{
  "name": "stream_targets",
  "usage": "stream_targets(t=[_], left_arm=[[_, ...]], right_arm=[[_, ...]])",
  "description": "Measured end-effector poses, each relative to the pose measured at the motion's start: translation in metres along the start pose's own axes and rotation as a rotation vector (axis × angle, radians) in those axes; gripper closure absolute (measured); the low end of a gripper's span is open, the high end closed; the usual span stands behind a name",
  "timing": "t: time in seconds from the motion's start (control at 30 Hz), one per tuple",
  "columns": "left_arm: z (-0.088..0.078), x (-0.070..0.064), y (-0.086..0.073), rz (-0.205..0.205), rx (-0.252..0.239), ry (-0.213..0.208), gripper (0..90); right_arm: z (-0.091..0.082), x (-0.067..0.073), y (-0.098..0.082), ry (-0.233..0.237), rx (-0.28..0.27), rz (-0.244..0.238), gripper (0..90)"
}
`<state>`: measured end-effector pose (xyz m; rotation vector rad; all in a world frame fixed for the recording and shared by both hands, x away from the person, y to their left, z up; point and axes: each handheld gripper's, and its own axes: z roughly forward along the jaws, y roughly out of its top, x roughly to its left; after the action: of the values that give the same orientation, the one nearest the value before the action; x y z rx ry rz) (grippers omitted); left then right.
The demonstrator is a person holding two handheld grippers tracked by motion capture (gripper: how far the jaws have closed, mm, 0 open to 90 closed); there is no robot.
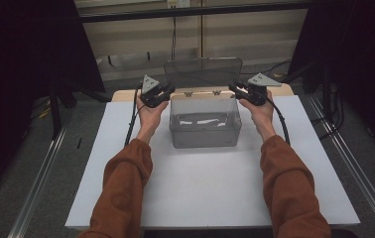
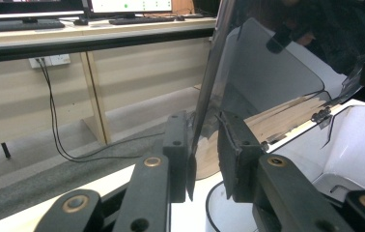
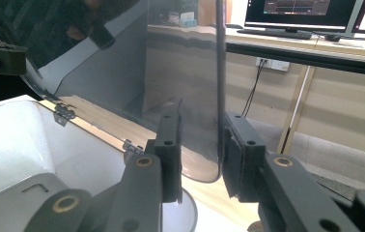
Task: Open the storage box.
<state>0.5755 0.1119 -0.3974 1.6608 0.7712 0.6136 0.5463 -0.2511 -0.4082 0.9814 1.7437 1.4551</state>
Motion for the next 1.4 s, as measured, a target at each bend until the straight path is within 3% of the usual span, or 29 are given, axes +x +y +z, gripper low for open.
stream_targets(t=[0.37, 0.43, 0.57, 0.7, 0.87, 1.03, 1.23, 1.3, 1.4], left_arm=[[0.008, 0.002, 0.002, -0.019, 0.026, 0.01, 73.2], [0.01, 0.003, 0.002, -0.009, 0.038, -0.005, 71.9], [0.013, 0.004, 0.001, -0.044, 0.029, -0.008, 71.5], [0.014, 0.005, 0.0, -0.046, 0.036, -0.011, 71.9], [0.015, 0.006, 0.0, -0.043, 0.059, -0.002, 72.4], [0.018, 0.007, 0.002, -0.069, 0.066, -0.005, 72.6], [0.02, 0.008, 0.001, -0.107, 0.069, -0.004, 73.5], [0.021, 0.01, 0.001, -0.091, 0.084, -0.006, 73.6], [0.023, 0.009, 0.002, -0.124, 0.069, -0.004, 73.4]], right_arm=[[0.005, -0.005, 0.001, 0.006, 0.0, 0.012, 73.5], [0.005, -0.005, 0.001, 0.006, 0.0, 0.007, 73.8], [0.005, -0.006, 0.001, 0.012, -0.001, 0.001, 73.9], [0.007, -0.007, 0.002, 0.006, 0.008, -0.002, 74.2], [0.01, -0.009, 0.002, 0.004, 0.012, 0.022, 74.8], [0.012, -0.01, 0.005, 0.005, 0.037, 0.038, 75.1], [0.015, -0.012, 0.007, 0.001, 0.053, 0.103, 75.0], [0.017, -0.012, 0.008, -0.005, 0.063, 0.114, 74.8], [0.018, -0.013, 0.01, -0.006, 0.08, 0.128, 74.9]])
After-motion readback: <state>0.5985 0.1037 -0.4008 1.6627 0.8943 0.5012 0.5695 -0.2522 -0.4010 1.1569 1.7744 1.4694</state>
